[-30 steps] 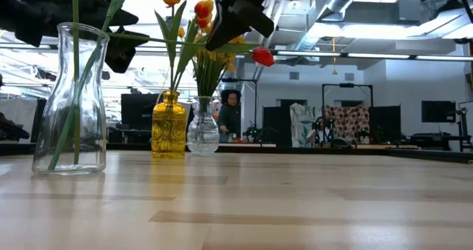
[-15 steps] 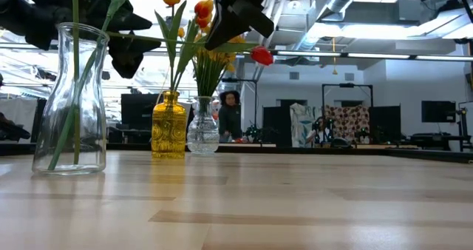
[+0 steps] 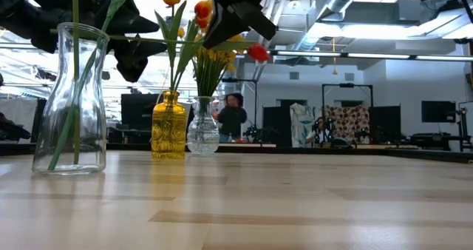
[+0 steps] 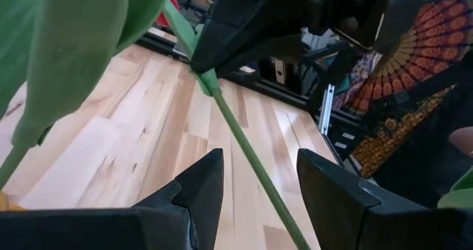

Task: Sort flowers into vase by color
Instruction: Put the red tulip into the bottom transparent vase

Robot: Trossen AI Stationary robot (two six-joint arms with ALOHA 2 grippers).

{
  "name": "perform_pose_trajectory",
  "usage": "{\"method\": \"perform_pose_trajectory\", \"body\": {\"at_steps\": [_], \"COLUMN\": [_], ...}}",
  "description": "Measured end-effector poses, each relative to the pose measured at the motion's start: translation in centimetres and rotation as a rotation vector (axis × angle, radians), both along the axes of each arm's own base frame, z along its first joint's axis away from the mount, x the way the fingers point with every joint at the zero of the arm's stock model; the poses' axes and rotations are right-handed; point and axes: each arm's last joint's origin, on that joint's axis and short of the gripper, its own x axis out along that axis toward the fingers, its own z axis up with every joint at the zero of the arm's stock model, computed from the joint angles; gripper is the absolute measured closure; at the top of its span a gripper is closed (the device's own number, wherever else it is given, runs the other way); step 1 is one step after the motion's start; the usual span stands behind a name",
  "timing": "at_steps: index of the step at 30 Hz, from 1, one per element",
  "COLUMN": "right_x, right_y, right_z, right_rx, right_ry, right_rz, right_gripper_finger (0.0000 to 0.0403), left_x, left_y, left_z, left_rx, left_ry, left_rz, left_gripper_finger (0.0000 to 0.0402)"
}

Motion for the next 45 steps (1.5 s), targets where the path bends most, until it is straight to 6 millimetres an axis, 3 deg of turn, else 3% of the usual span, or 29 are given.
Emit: {"method": "perform_pose_trajectory", "body": {"at_steps": [45], "right_x": [1.0], "right_y": [0.4], "right_z": [1.2], "right_rx": [-0.230], "right_ry": [-0.020], "right_rz": [0.208], "right_gripper_finger": [0.0362], "left_x": [0.2], "left_y": [0.0], "left_z": [0.5], "left_rx": [-0.163], "left_ry": [-0.036], "left_rz": [0.014], "left_gripper_finger": [0.0242]}}
